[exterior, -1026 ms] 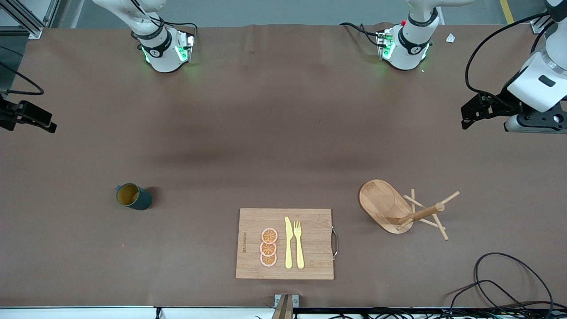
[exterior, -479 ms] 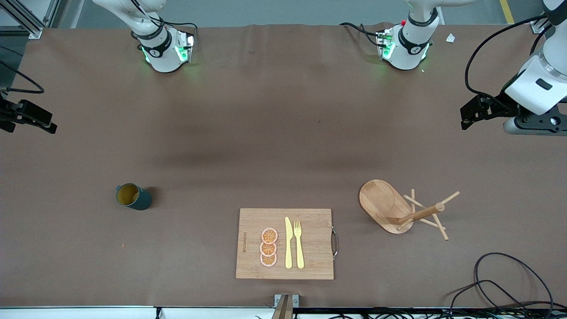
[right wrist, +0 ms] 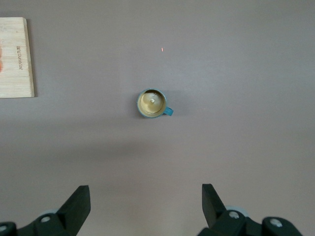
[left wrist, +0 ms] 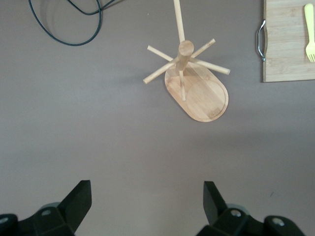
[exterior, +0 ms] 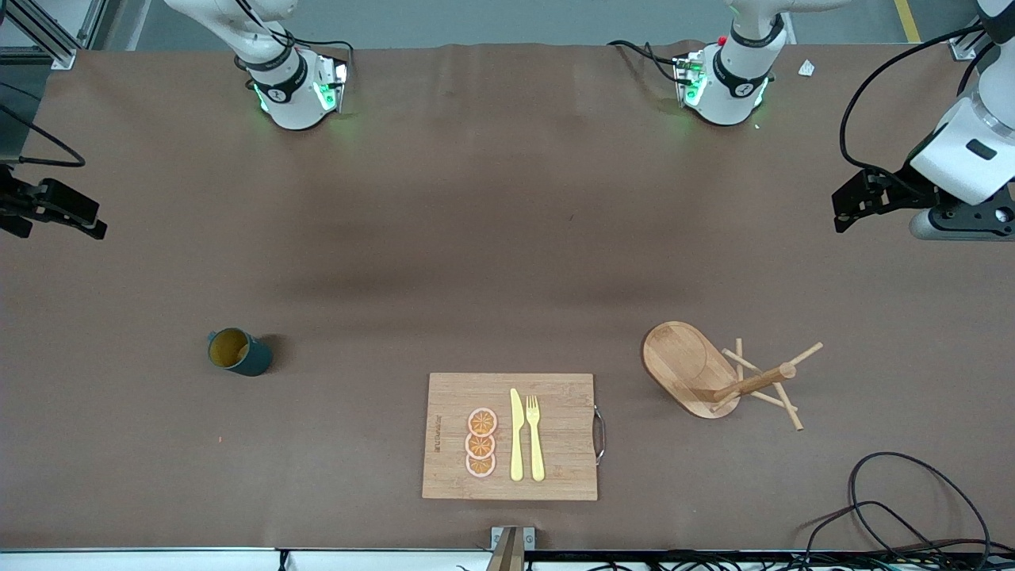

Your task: Transfer cup from left to right arm and place

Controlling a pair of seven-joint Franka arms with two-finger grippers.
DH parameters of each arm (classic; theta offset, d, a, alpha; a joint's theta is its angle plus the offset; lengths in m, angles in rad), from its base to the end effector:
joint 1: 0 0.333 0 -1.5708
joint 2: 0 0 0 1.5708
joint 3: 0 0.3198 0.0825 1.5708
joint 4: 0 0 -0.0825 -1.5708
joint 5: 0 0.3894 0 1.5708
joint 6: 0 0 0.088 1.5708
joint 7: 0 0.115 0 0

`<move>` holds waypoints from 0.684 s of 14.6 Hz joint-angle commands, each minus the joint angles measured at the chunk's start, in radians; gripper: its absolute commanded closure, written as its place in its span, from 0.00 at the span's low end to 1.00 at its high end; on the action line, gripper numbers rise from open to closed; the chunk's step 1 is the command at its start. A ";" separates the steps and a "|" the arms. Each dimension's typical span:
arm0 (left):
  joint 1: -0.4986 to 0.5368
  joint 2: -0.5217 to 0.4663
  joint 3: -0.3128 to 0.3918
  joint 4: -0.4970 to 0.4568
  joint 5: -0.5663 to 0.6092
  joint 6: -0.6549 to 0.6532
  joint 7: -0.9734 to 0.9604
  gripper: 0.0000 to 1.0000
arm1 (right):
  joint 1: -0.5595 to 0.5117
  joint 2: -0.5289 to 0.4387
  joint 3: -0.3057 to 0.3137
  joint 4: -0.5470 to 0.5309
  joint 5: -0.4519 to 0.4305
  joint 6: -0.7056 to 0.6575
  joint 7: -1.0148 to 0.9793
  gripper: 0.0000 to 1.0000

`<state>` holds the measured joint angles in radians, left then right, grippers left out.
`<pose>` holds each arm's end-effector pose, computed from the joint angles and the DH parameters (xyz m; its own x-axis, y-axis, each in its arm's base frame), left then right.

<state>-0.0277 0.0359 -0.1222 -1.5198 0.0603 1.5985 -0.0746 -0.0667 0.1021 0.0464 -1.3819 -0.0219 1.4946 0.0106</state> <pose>0.5696 -0.0778 0.6272 0.9960 -0.0766 0.0471 -0.0741 -0.9959 -0.0525 0.5844 -0.0161 0.6447 0.9994 -0.0329 0.0109 -0.0330 -0.9993 0.0170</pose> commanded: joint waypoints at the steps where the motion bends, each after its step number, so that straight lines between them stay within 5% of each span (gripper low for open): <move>1: 0.005 0.002 -0.001 0.038 0.018 -0.029 0.016 0.00 | 0.097 -0.013 -0.100 -0.011 -0.007 0.006 0.003 0.00; 10: 0.005 0.001 0.004 0.032 0.016 -0.046 0.026 0.00 | 0.090 -0.012 -0.103 -0.006 -0.001 0.007 0.002 0.00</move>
<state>-0.0254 0.0358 -0.1167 -1.5062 0.0607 1.5783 -0.0712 0.0170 0.1022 -0.0550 -1.3819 -0.0222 1.4951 0.0108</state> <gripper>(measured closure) 0.000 0.000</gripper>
